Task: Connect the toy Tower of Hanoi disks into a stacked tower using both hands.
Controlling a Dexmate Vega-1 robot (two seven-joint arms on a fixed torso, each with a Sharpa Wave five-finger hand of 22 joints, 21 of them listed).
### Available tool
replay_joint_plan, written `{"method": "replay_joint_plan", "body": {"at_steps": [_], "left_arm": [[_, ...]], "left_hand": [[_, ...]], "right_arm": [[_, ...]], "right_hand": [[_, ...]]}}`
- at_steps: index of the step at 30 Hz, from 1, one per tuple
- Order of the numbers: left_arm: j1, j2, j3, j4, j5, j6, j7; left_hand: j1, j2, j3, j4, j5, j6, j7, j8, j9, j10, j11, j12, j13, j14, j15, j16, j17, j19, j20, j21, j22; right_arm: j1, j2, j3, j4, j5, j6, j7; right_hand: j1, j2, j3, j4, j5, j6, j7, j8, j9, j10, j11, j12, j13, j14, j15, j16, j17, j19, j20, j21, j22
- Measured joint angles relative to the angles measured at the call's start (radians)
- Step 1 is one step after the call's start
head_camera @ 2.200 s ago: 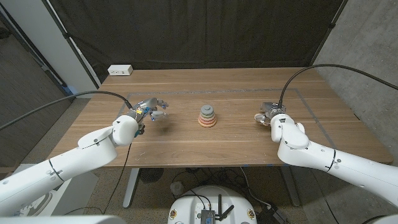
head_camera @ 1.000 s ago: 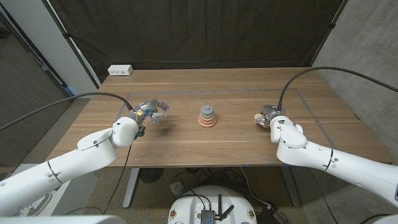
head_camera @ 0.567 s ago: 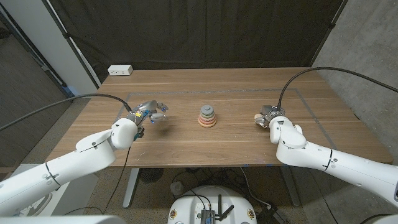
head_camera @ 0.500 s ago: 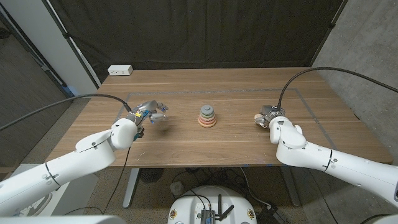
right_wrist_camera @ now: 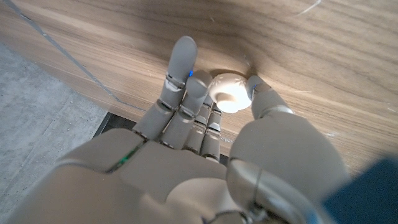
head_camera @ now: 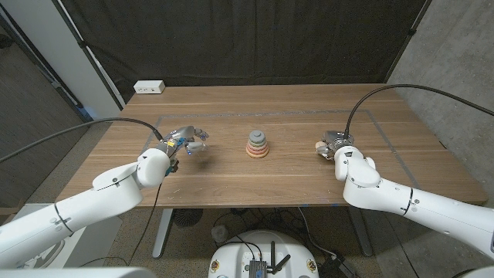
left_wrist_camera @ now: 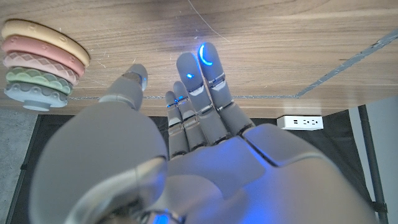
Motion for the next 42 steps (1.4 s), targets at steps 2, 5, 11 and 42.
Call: {"method": "replay_joint_plan", "body": {"at_steps": [2, 5, 11, 42], "left_arm": [[0.013, 0.005, -0.011, -0.007, -0.002, 0.0, 0.004], [0.022, 0.008, -0.018, -0.012, -0.004, 0.0, 0.008], [0.029, 0.011, -0.025, -0.016, -0.006, 0.0, 0.015], [0.065, 0.009, -0.063, -0.015, -0.032, -0.018, 0.046]], "left_hand": [[0.0, 0.0, 0.004, -0.004, 0.0, 0.0, 0.0, 0.0, 0.0, 0.0, 0.0, 0.0, 0.0, 0.0, 0.0, 0.0, 0.0, 0.0, 0.0, 0.0, 0.0], [0.0, 0.0, 0.004, -0.004, 0.0, 0.005, -0.005, 0.0, 0.0, 0.0, 0.0, 0.0, 0.0, 0.0, 0.0, 0.0, 0.0, 0.0, 0.0, 0.0, 0.0], [0.0, 0.0, 0.004, -0.004, 0.0, 0.005, -0.005, 0.0, 0.0, 0.0, 0.0, 0.0, 0.0, 0.0, 0.0, 0.0, 0.0, 0.0, 0.0, 0.0, 0.0], [-0.009, 0.001, 0.014, -0.005, 0.004, 0.015, -0.004, 0.0, 0.0, 0.01, -0.001, 0.0, 0.005, 0.0, 0.0, 0.0, 0.005, 0.0, 0.0, 0.0, 0.0]], "right_arm": [[-0.004, 0.0, 0.007, 0.0, 0.013, 0.015, -0.011], [-0.012, 0.0, 0.019, -0.001, 0.024, 0.028, -0.023], [-0.029, 0.0, 0.045, -0.002, 0.044, 0.046, -0.043], [-0.075, -0.011, 0.112, -0.053, 0.063, 0.091, -0.105]], "right_hand": [[0.009, 0.009, 0.001, 0.0, 0.0, 0.014, 0.0, 0.002, 0.0, 0.008, 0.008, 0.0, 0.001, 0.014, -0.007, 0.01, 0.0, 0.012, -0.005, 0.0, -0.001], [0.015, 0.015, 0.01, 0.001, 0.0, 0.035, 0.004, 0.011, 0.0, 0.016, 0.016, 0.004, 0.004, 0.024, -0.01, 0.024, 0.0, 0.02, -0.012, 0.0, -0.001], [0.019, 0.019, 0.021, 0.004, -0.001, 0.063, 0.013, 0.02, 0.0, 0.02, 0.02, 0.007, 0.006, 0.046, -0.01, 0.042, 0.005, 0.039, -0.018, 0.008, -0.001], [0.033, 0.006, 0.031, -0.003, -0.003, 0.096, 0.022, 0.023, 0.001, 0.06, 0.032, 0.002, 0.021, 0.058, -0.009, 0.074, 0.01, 0.057, -0.029, 0.008, 0.002]]}}
